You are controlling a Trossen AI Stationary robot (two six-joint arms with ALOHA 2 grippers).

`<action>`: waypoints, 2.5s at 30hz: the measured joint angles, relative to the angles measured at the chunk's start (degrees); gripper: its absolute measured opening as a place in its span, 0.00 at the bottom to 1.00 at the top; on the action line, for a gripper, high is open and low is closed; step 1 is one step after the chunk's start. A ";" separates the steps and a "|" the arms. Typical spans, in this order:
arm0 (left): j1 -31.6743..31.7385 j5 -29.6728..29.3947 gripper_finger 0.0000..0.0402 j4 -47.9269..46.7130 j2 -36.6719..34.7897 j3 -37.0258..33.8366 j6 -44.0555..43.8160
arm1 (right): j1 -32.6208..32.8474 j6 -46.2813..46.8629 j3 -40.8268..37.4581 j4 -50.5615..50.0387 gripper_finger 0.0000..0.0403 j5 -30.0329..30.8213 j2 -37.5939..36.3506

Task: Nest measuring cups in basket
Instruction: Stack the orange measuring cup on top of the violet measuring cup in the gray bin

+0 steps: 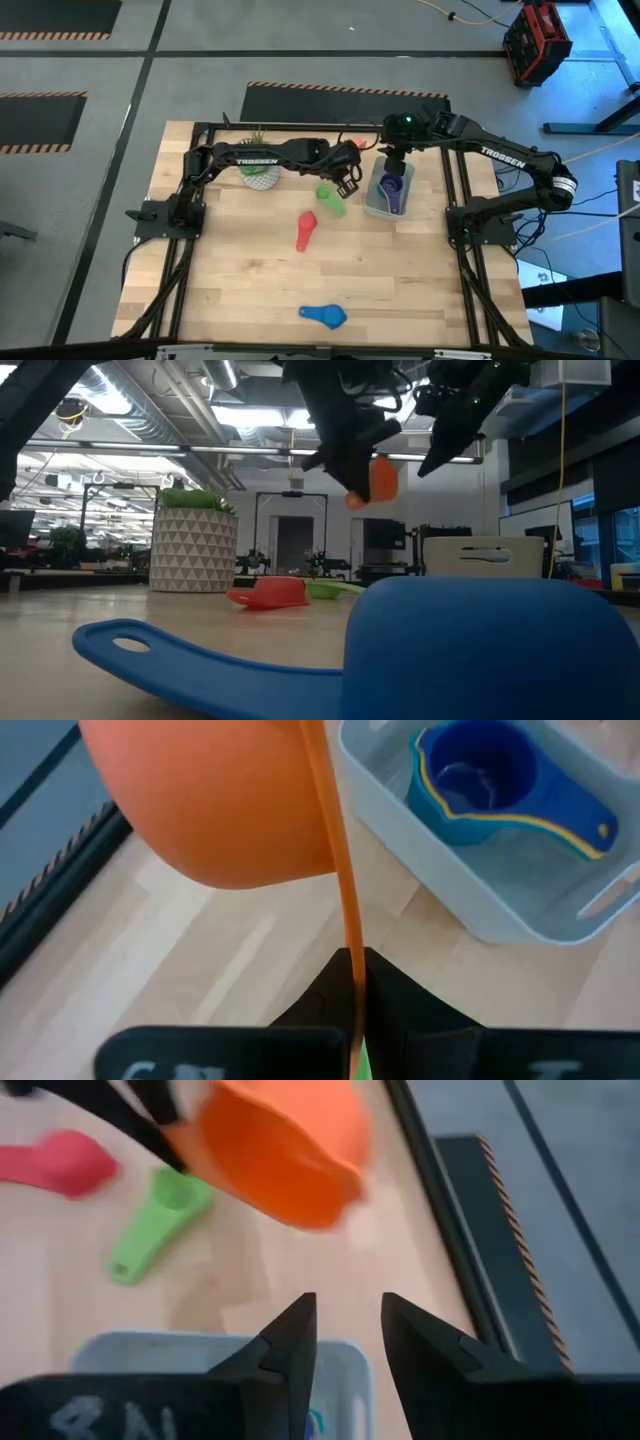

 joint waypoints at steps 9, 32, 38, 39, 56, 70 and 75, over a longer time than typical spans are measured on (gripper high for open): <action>0.00 0.15 0.01 0.37 0.00 0.40 0.16 | -0.02 -0.13 0.00 7.72 0.30 -3.69 0.00; 0.00 1.88 0.00 5.08 0.00 0.40 -1.09 | 0.00 -3.61 0.00 9.87 0.30 -3.76 0.00; -0.04 3.46 0.01 5.32 0.00 0.40 -1.54 | 0.00 -3.71 0.00 9.86 0.30 -0.85 0.00; -0.02 3.83 0.01 5.35 0.00 0.40 -1.57 | 0.00 -3.77 0.00 9.81 0.30 -0.61 0.00; -0.67 4.48 0.01 8.39 0.00 0.40 -2.55 | -0.01 -3.72 0.00 8.46 0.30 -0.24 -0.01; -0.67 4.44 0.01 9.42 0.00 0.40 -2.46 | 0.00 -3.58 0.00 8.46 0.18 -0.24 0.00; -0.67 4.46 0.02 9.42 0.00 0.40 -2.42 | 0.00 -3.58 0.00 8.46 0.18 -0.24 0.00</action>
